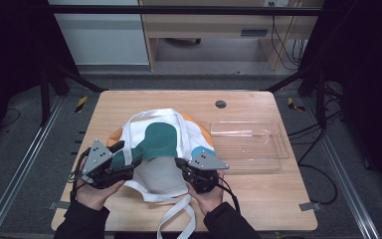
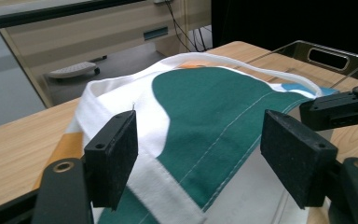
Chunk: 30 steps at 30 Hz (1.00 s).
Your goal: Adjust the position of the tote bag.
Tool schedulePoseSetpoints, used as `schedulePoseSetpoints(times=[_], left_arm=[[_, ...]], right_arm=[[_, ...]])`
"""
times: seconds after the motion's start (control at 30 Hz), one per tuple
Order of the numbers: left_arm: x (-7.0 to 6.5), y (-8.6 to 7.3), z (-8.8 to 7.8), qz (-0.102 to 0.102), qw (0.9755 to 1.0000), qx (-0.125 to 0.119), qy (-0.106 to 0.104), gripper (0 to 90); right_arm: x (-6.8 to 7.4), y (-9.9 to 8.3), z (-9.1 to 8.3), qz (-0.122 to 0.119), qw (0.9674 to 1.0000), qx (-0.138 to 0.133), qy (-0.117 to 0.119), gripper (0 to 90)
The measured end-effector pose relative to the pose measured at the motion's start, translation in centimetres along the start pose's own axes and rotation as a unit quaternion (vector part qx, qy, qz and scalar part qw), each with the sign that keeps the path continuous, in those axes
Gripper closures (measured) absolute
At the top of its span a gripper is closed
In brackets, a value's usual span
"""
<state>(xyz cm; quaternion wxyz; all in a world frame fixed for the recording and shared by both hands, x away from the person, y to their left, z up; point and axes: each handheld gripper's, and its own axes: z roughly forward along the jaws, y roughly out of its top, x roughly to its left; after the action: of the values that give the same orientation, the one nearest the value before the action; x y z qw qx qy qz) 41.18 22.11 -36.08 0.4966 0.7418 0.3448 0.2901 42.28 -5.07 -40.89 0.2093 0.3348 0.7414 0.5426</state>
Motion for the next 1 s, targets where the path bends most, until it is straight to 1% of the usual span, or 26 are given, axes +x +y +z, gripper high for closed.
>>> schedulePoseSetpoints(times=[0.03,0.07,0.13,0.17,0.27,0.3,0.33,0.43,0.5,0.57,0.63,0.8,0.87,0.93,1.0], left_arm=[[-0.4,-0.2,0.3,0.004,1.0,0.008,-0.001,27.3],[-0.4,-0.2,0.3,0.004,1.0,0.008,-0.001,27.2],[-0.8,-0.6,0.8,0.013,0.9997,0.021,0.0,27.2],[-0.9,-0.7,1.0,0.013,0.9996,0.025,0.0,27.3],[-1.1,-0.9,1.2,0.016,0.9994,0.03,0.0,27.3],[-1.3,-1.1,1.5,0.023,0.9991,0.037,0.001,27.3],[-1.3,-1.1,1.5,0.023,0.9991,0.037,0.001,27.3],[-1.5,-1.3,2.1,0.034,0.9983,0.047,0.005,27.2],[-1.6,-1.3,2.6,0.045,0.9975,0.054,0.012,27.0],[-1.7,-1.3,2.7,0.046,0.9973,0.055,0.014,27.2],[-1.9,-1.1,3.1,0.055,0.9965,0.06,0.02,27.6],[-2.4,-0.6,3.7,0.063,0.9958,0.061,0.027,29.0],[-2.4,-0.5,3.9,0.062,0.9957,0.063,0.028,30.3],[-2.6,-0.7,4.2,0.068,0.9939,0.077,0.04,33.4],[-2.6,-0.8,4.3,0.068,0.9936,0.079,0.043,35.9]], right_arm=[[0.0,0.0,0.0,-0.001,1.0,-0.001,0.0,90.0],[0.0,0.0,0.0,0.0,1.0,-0.001,0.001,90.0],[0.0,0.0,0.0,-0.001,1.0,-0.001,0.0,90.0],[0.0,0.0,0.0,0.0,1.0,-0.001,0.0,90.0],[0.0,0.0,0.0,-0.002,1.0,-0.002,0.0,90.0],[0.0,0.0,0.0,0.0,1.0,-0.002,0.001,90.0],[0.0,0.0,0.0,0.0,1.0,-0.002,0.001,90.0],[0.0,0.0,0.0,0.0,1.0,-0.001,0.0,90.0],[0.0,0.1,0.0,0.0,1.0,-0.002,0.001,90.0],[0.0,0.1,0.0,0.0,1.0,-0.002,0.001,90.0],[0.0,0.1,0.0,0.0,1.0,-0.001,0.001,90.0],[-0.1,0.1,0.0,0.0,1.0,-0.001,0.002,90.0],[-0.1,0.1,0.0,-0.001,1.0,-0.001,0.002,90.0],[0.0,0.1,0.0,-0.001,1.0,-0.001,0.002,90.0],[0.0,0.1,0.0,-0.002,1.0,-0.001,0.001,90.0]])
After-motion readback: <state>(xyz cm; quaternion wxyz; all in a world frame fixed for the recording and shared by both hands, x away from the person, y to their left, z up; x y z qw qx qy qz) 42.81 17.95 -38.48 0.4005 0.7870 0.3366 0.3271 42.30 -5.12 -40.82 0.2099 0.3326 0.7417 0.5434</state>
